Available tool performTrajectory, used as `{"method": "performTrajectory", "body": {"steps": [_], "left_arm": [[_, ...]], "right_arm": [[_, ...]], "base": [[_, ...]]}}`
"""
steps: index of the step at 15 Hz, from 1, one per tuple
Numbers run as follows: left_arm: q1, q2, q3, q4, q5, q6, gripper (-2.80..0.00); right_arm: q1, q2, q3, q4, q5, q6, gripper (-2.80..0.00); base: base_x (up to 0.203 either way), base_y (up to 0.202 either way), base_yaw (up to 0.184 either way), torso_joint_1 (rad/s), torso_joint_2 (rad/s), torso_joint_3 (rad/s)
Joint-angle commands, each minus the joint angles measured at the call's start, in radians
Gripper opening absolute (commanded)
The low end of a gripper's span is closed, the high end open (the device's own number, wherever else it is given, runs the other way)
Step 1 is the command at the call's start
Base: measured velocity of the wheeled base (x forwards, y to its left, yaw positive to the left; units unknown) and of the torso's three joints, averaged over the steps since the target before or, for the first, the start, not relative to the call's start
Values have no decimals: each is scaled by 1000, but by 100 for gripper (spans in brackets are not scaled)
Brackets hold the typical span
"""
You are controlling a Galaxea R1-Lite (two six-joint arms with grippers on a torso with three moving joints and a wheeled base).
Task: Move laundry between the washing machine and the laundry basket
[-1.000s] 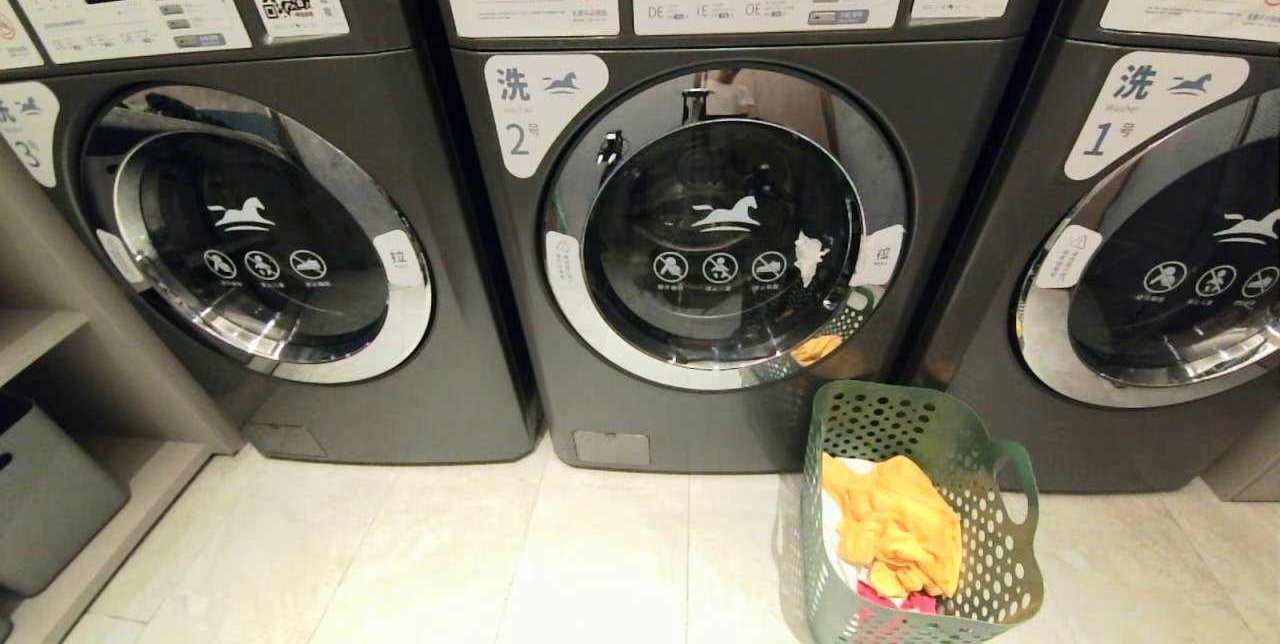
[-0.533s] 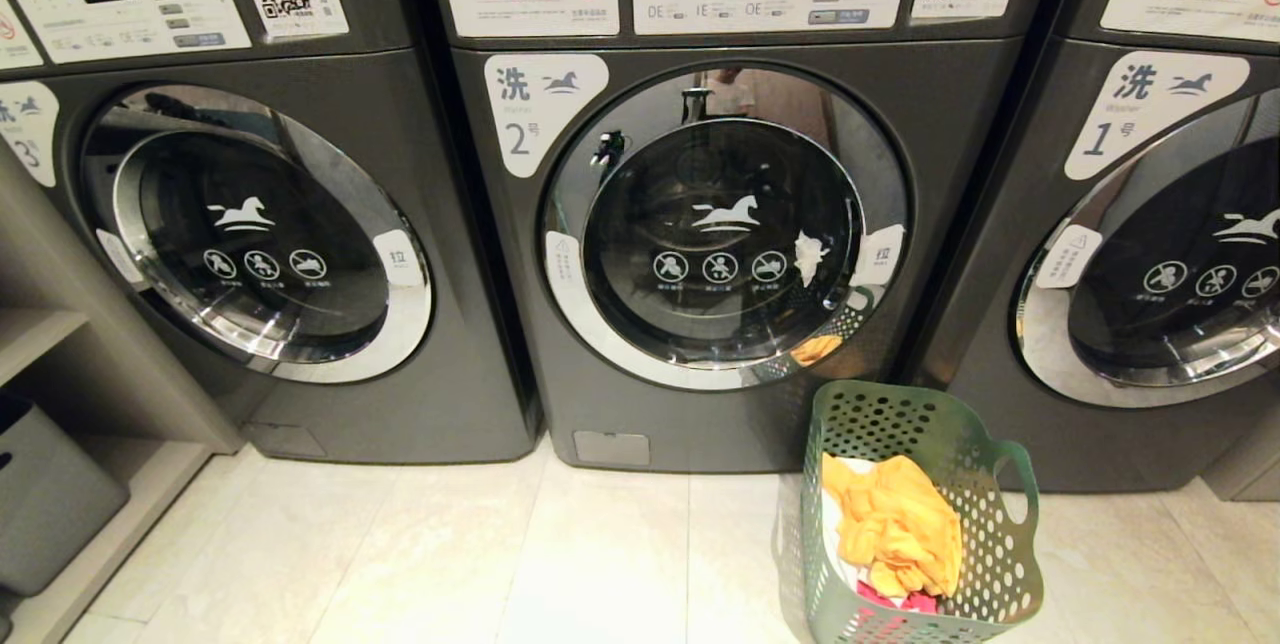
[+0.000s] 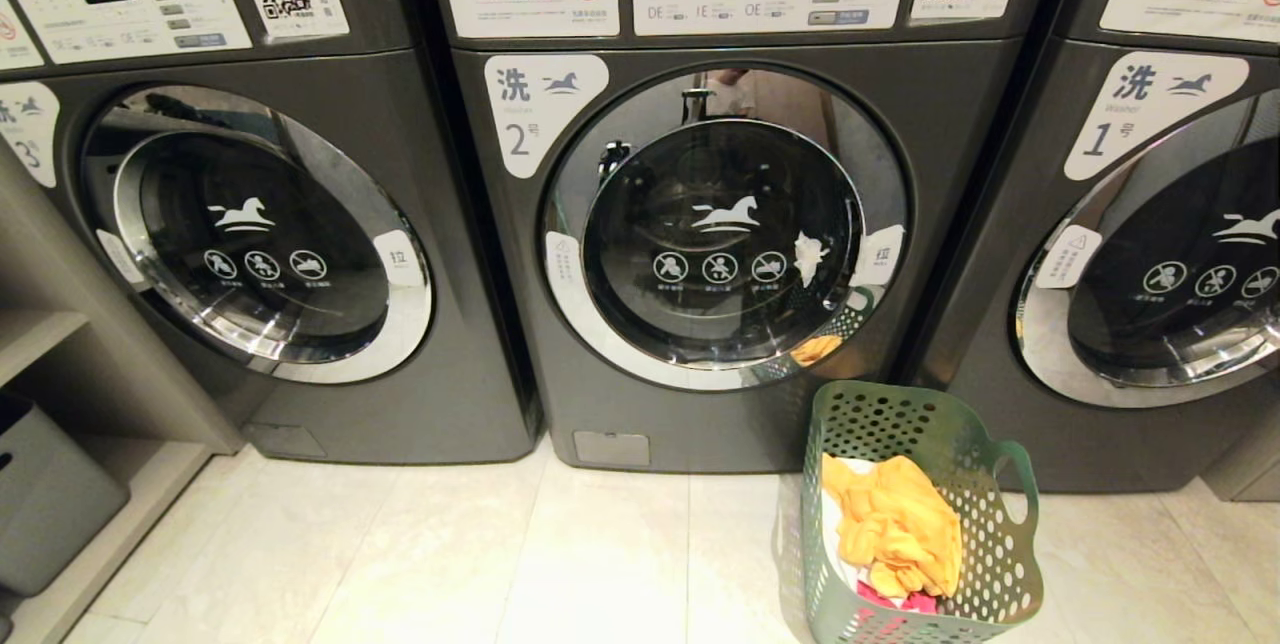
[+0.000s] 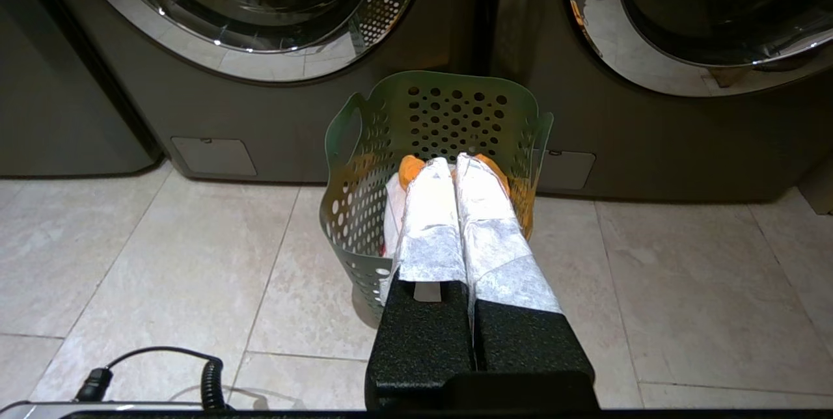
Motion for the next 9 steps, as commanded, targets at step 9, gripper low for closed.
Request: {"method": "performTrajectory", "body": {"steps": [9], "left_arm": [[7,-159,26,-42,8,21,-280]], "right_arm": [[0,1,0,0,0,0,-280]], "base": [[0,0,0,0,0,0]]}}
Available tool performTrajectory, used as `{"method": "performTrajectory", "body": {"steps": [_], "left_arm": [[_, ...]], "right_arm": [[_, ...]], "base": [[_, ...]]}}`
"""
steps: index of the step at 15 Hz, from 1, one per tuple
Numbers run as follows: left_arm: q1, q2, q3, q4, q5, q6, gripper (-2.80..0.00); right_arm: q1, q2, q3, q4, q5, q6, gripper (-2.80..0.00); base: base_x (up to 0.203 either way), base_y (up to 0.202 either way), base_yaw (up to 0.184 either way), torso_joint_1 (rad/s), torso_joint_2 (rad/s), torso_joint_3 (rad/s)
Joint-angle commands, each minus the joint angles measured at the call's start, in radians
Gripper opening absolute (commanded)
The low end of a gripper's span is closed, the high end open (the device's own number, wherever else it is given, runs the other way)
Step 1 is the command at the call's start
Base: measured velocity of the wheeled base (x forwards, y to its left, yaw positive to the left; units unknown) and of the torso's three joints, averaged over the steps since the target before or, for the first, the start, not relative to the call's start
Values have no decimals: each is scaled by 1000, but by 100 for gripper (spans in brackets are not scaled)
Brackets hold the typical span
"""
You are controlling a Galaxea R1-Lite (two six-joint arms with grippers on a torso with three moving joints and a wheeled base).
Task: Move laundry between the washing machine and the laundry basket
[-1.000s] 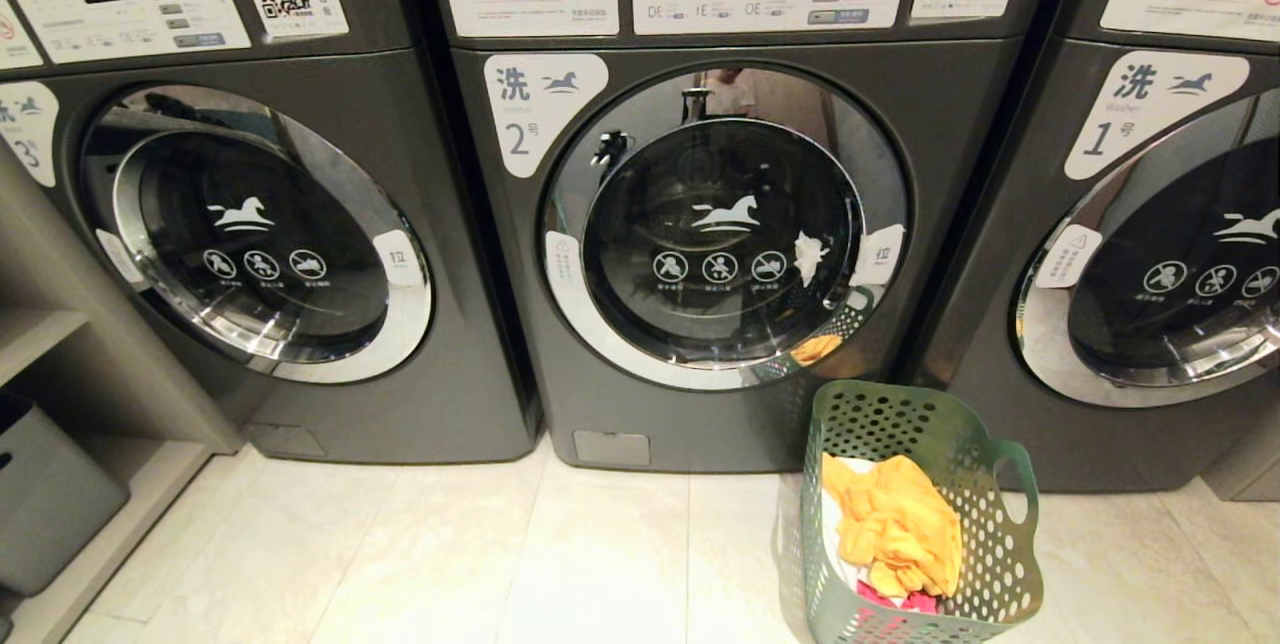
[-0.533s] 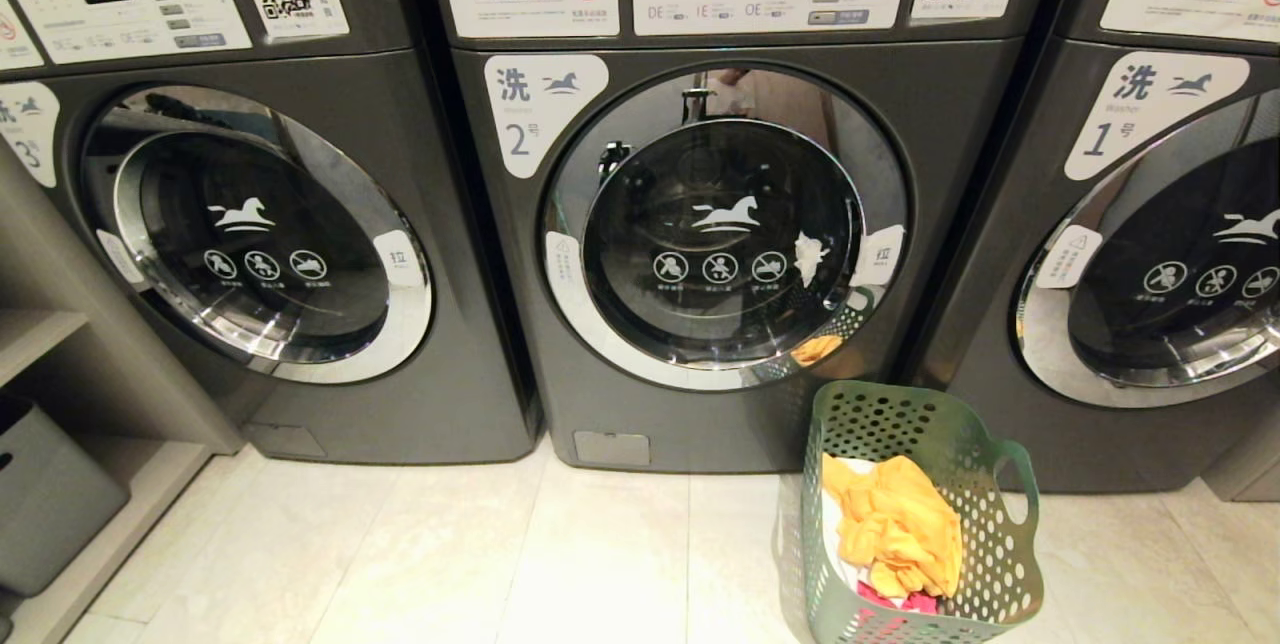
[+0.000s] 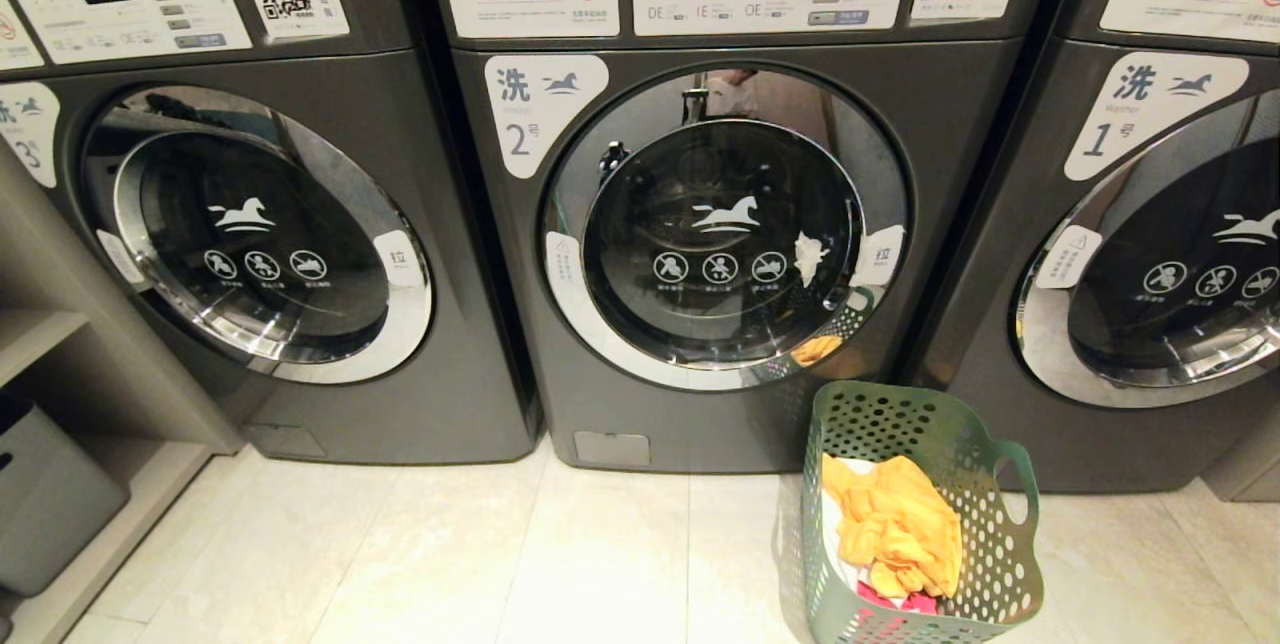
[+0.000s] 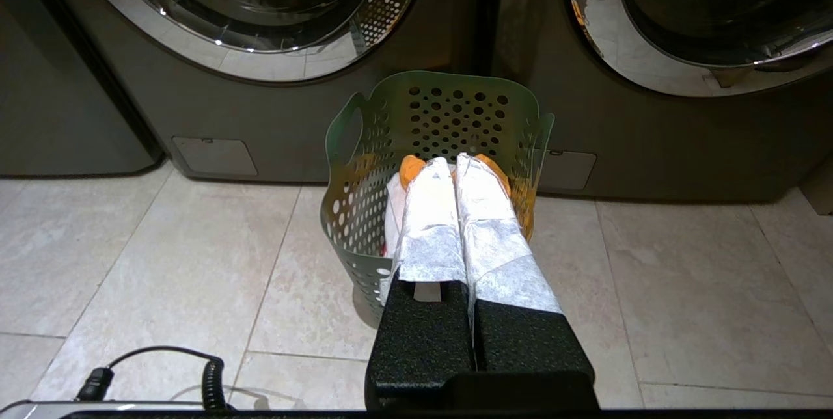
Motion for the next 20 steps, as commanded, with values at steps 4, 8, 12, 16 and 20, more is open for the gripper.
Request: {"method": "performTrajectory", "body": {"steps": [4,8,12,16,20], "left_arm": [[1,-4,-3,9,3,2,-280],[1,-5,-3,9,3,2,-280],[1,-5,-7,22,1,0,-280],[1,-5,-12,42,0,-6,0],[1,-5,-12,40,0,-6,0]], "right_arm": [[0,1,0,0,0,0,-280],[0,0,0,0,0,0,-280],[0,2,0,0,0,0,-280],[0,2,0,0,0,0,-280],[0,1,0,0,0,0,-280]], "base": [[0,0,0,0,0,0],[0,0,0,0,0,0],[0,0,0,0,0,0],[0,0,0,0,0,0],[0,0,0,0,0,0]]}}
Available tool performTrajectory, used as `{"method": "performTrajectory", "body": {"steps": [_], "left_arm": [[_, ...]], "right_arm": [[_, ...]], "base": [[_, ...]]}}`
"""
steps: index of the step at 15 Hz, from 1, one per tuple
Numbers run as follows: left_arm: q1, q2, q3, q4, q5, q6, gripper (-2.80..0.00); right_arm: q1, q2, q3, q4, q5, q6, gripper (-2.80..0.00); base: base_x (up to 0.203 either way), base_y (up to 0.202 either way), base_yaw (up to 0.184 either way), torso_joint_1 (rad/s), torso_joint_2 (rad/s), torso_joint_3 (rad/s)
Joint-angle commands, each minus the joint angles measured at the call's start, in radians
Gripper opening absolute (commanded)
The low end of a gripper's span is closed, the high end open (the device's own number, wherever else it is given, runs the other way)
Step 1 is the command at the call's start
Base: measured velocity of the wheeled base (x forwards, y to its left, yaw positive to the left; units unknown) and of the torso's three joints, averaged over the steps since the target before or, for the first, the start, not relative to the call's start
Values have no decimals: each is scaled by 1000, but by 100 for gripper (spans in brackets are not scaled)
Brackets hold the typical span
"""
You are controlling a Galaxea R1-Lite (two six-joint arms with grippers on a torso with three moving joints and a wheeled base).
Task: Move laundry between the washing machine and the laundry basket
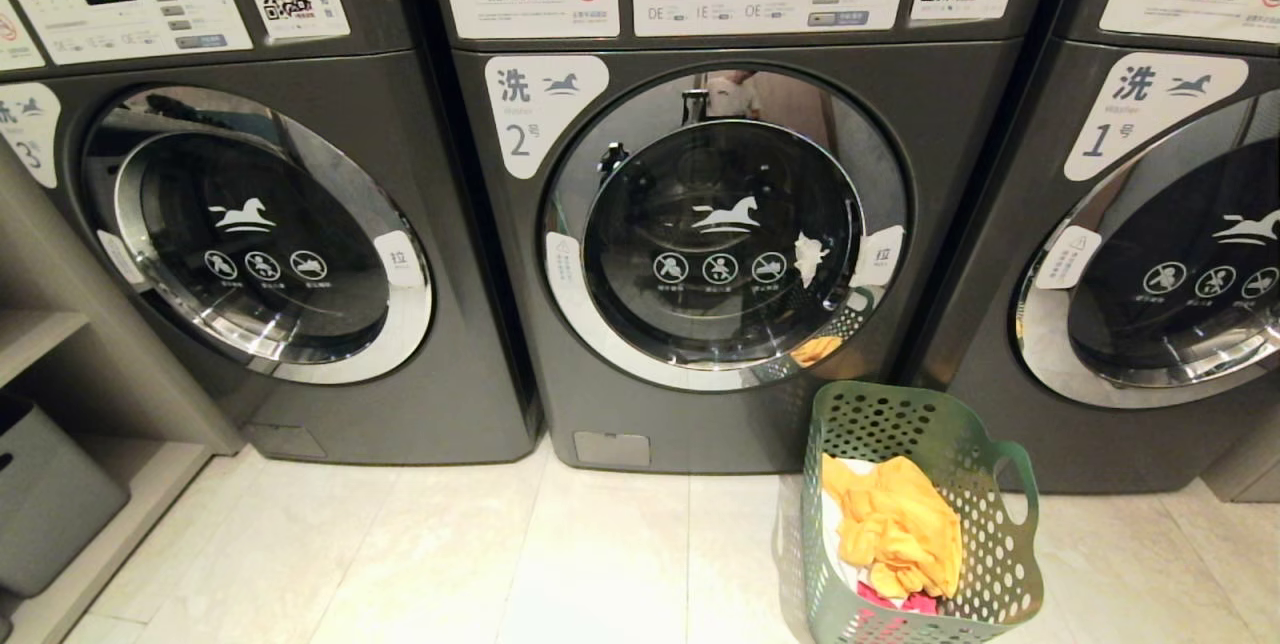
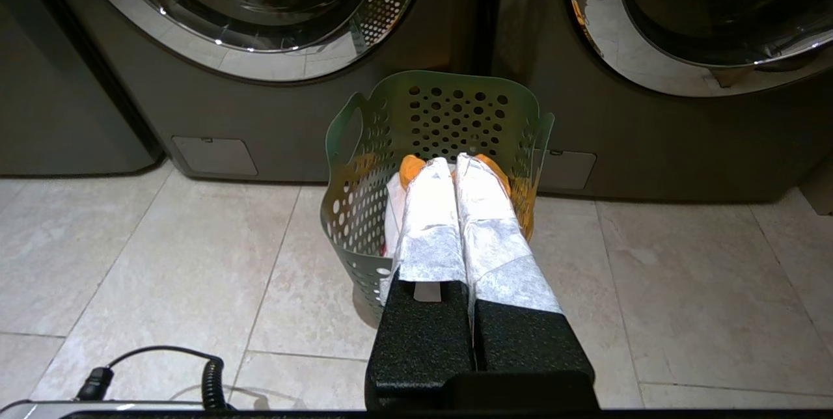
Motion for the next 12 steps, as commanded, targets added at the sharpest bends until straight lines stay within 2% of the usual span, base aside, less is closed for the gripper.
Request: {"method": "performTrajectory", "body": {"steps": [1,4,5,7,12], "left_arm": [[0,-2,0,-1,1,0,0],[0,-2,16,-6,12,0,0],[0,-2,31,-22,40,-6,-280],[0,-2,45,-58,68,-46,-280],[0,-2,55,-87,73,-38,-280]], "right_arm": [[0,0,0,0,0,0,-280],[0,2,0,0,0,0,-280],[0,1,0,0,0,0,-280],[0,1,0,0,0,0,-280],[0,2,0,0,0,0,-280]], "base": [[0,0,0,0,0,0],[0,0,0,0,0,0],[0,0,0,0,0,0],[0,0,0,0,0,0],[0,0,0,0,0,0]]}}
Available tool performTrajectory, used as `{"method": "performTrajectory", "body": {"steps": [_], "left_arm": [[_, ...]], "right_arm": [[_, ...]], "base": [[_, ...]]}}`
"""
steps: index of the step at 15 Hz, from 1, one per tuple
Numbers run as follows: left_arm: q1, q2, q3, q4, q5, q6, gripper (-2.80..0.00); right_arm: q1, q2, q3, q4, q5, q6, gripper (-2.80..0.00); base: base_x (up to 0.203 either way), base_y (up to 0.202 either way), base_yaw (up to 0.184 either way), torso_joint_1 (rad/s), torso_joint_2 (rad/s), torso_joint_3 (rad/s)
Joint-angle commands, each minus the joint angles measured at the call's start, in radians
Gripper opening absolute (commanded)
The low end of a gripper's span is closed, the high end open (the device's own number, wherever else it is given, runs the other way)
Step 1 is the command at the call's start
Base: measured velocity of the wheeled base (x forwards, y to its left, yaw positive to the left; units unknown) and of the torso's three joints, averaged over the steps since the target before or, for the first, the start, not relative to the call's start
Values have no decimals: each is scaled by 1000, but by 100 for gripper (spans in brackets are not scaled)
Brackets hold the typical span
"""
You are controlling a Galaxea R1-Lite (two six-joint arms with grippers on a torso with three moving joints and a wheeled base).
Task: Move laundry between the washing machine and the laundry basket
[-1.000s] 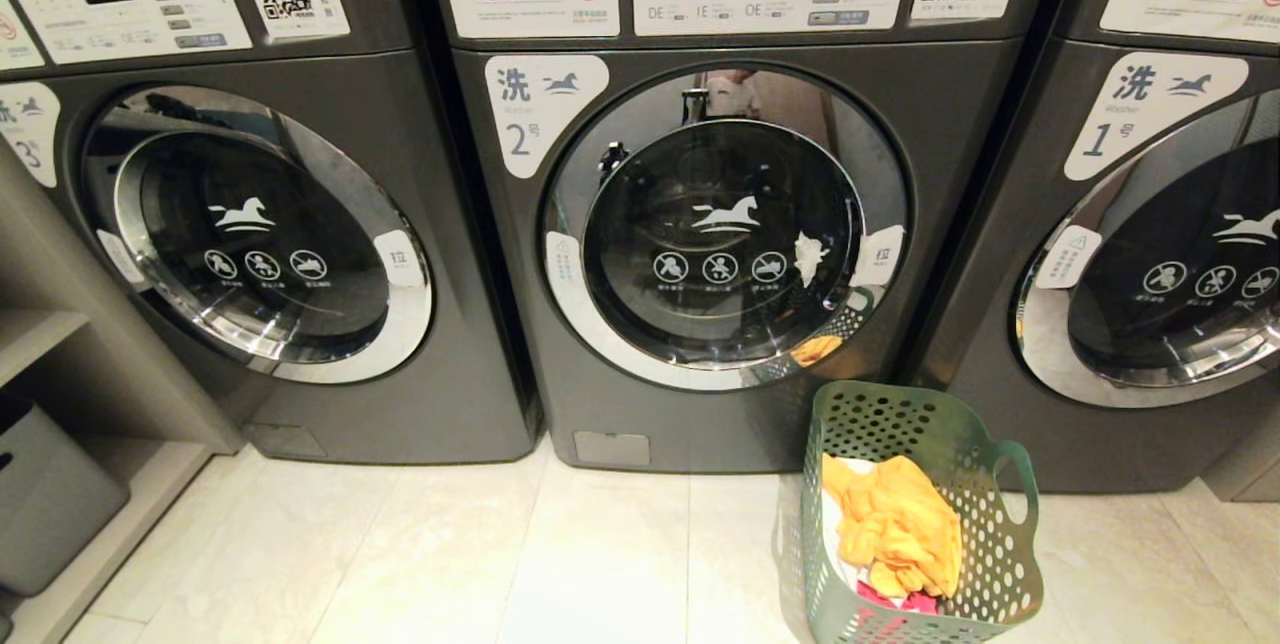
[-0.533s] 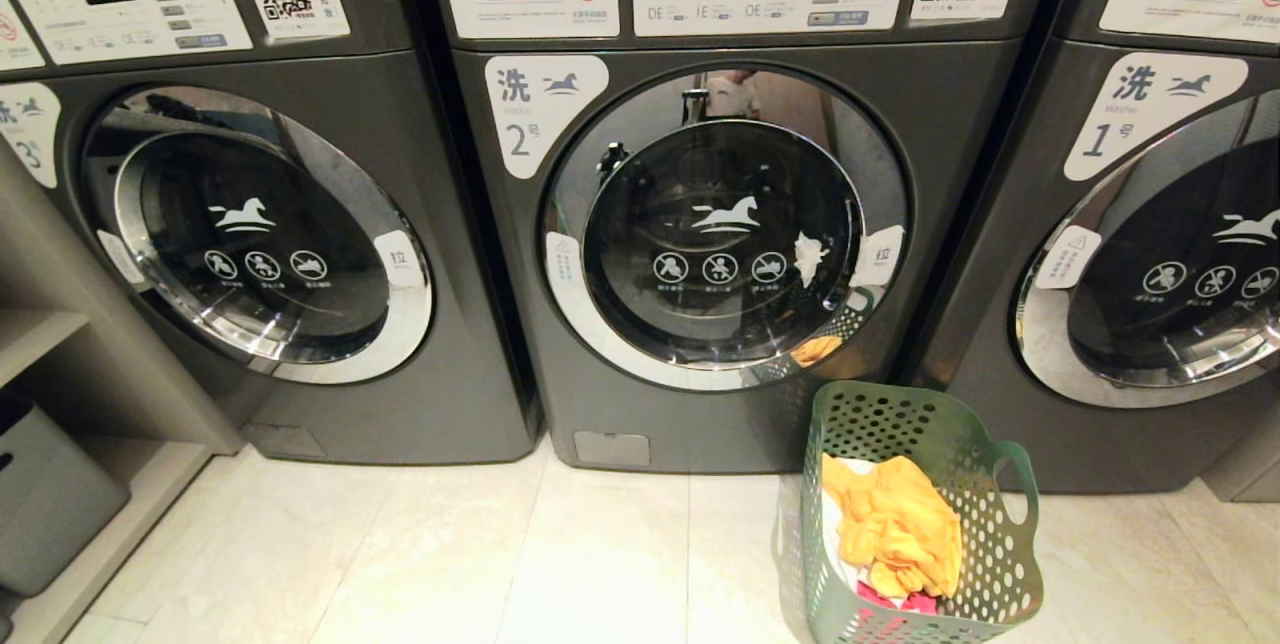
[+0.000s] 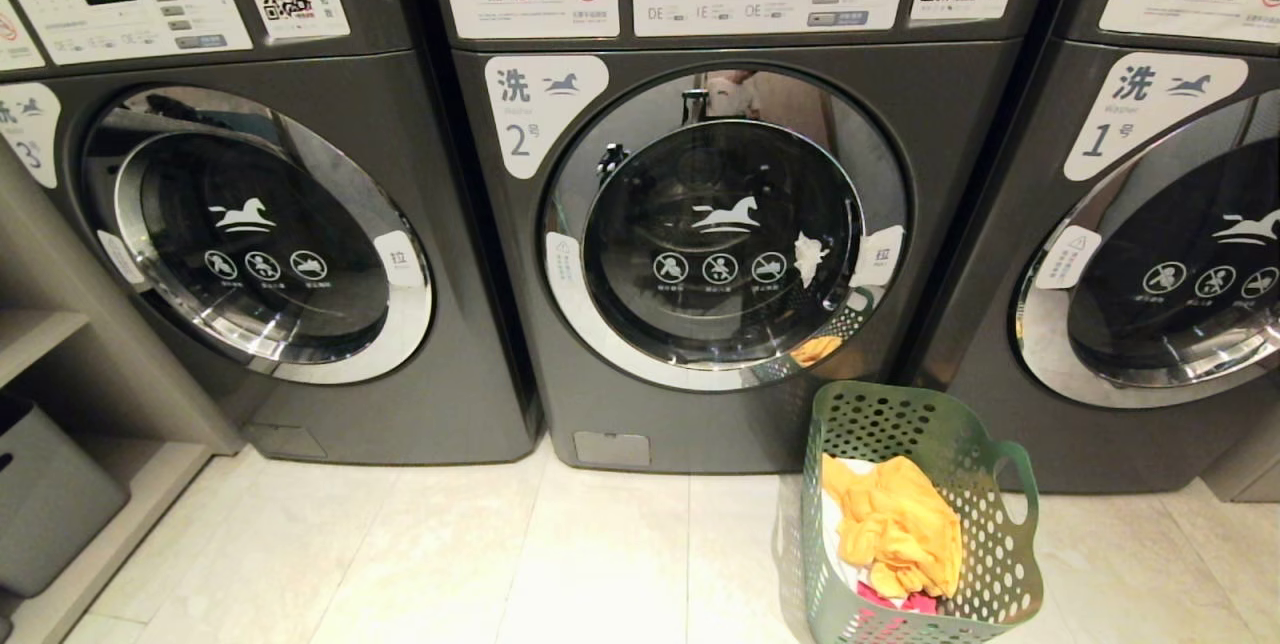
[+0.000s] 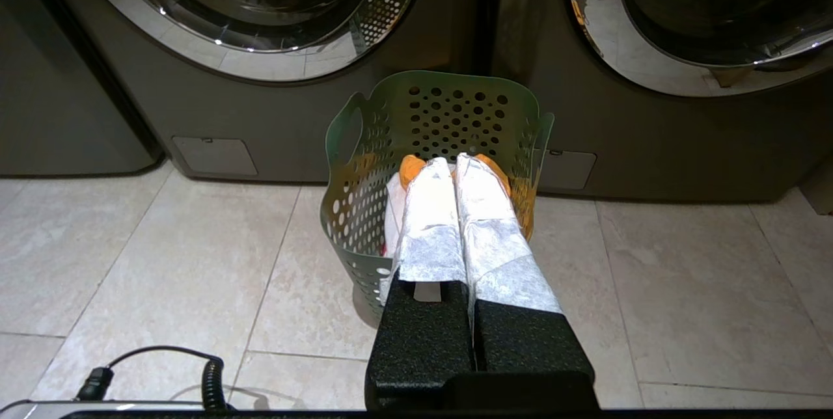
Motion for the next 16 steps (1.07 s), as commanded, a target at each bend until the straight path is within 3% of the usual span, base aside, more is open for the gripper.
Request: {"method": "performTrajectory", "body": {"steps": [1,16], "left_arm": [[0,-1,1,-1,-1,1,-280],[0,0,1,1,-1,2,-280]], "right_arm": [[0,0,0,0,0,0,-280],[0,1,0,0,0,0,-280]], "base": [[0,0,0,0,0,0],[0,0,0,0,0,0]]}}
